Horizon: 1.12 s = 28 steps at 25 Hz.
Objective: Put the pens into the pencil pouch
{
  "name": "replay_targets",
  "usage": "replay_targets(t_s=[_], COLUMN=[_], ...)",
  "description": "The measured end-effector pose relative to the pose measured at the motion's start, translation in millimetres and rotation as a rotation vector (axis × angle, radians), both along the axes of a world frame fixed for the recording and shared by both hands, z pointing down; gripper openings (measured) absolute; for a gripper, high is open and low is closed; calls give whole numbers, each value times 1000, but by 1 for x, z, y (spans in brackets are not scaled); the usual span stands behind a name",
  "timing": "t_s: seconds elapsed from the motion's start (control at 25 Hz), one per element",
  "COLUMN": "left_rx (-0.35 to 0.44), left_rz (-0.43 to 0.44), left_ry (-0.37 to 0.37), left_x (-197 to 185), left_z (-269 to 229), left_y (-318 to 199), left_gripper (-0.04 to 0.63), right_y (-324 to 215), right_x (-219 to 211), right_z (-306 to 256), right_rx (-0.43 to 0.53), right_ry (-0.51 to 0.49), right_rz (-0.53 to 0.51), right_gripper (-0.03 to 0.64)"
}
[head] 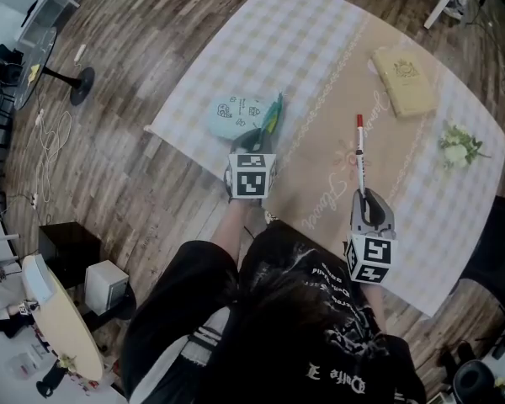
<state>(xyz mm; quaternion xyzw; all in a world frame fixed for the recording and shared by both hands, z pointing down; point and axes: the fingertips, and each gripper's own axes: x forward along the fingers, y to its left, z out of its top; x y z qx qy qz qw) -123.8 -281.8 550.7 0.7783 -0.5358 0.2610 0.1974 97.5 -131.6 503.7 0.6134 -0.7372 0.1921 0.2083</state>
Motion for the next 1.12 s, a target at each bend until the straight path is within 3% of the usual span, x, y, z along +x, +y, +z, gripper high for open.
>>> replay_targets(t_s=[0.2,0.4,0.68,0.84,1.12], left_rx=[12,46,103,104,83], left_rz=[130,148,205,245,277], left_ry=[0,-1,8,31,50], left_x=[16,24,35,44,45], left_z=[-18,-28,-47,-51,-44], left_y=[15,25,40,50,62], left_gripper=[44,44,44,44,44], right_y=[-1,0,6,5,2], right_x=[-6,-9,-31,-34,-58], right_z=[-1,-3,8,5,20], right_rx=[2,6,-64,-60,-151], right_ry=[-1,3,-8,23,88], right_rz=[-25,-67,-188,-236,-378], right_gripper=[72,72,72,71,71])
